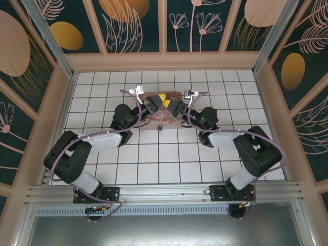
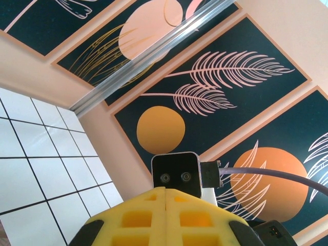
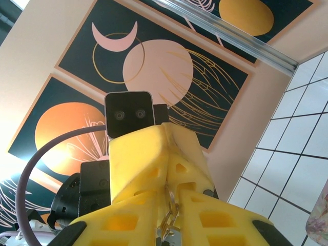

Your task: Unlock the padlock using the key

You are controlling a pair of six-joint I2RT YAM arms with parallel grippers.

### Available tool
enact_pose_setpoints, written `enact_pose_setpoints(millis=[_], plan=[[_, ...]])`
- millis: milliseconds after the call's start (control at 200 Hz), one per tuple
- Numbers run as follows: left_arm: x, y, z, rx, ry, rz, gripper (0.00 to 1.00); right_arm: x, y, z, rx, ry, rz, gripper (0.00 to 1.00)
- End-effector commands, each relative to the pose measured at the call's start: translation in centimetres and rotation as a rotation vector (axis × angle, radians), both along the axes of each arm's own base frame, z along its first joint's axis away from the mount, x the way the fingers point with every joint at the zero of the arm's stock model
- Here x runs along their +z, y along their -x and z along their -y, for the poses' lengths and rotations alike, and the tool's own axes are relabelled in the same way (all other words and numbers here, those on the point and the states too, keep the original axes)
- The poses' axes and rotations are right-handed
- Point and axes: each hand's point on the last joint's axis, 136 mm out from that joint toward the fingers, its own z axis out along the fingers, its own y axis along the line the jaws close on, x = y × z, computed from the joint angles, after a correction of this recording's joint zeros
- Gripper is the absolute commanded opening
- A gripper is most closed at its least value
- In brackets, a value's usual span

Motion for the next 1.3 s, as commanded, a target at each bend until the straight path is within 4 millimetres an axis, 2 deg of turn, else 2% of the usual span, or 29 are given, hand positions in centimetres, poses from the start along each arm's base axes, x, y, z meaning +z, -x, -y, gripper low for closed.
enact_pose_setpoints(millis=[0,300,390,480,706,741,806,941,1091,1296], plan=[[0.1,0.9,0.1,-0.024,0.019,0.016,0.0,2.1,-0.5,0.3,-0.026,-0.054,0.051,0.2],[-0.1,1.1,-0.2,-0.021,0.018,0.013,0.0,2.2,-1.2,0.4,-0.034,-0.061,0.042,0.19],[0.0,1.2,-0.1,-0.024,0.02,0.014,0.0,2.1,-1.3,0.3,-0.034,-0.061,0.037,0.14],[-0.1,1.2,-0.2,-0.023,0.024,0.009,0.0,2.1,-1.4,0.3,-0.034,-0.062,0.037,0.0],[-0.2,0.9,-0.4,-0.004,0.015,-0.02,0.0,1.5,-1.3,0.4,-0.032,-0.057,0.02,0.0],[-0.2,0.7,-0.4,0.002,0.011,-0.026,0.09,1.3,-1.2,0.5,-0.033,-0.053,0.017,0.0],[0.0,0.6,-0.4,0.011,-0.001,-0.029,0.35,1.1,-1.1,0.7,-0.034,-0.051,0.012,0.0],[0.8,0.0,-0.9,0.061,-0.065,-0.02,0.6,0.6,-0.8,1.3,-0.041,-0.038,-0.001,0.0],[1.8,-0.2,-2.3,0.11,-0.094,-0.007,0.7,0.1,-0.4,1.7,-0.042,-0.022,-0.013,0.0],[1.8,-0.3,-3.0,0.123,-0.14,-0.009,0.73,-0.1,0.3,1.8,-0.027,-0.003,-0.016,0.0]])
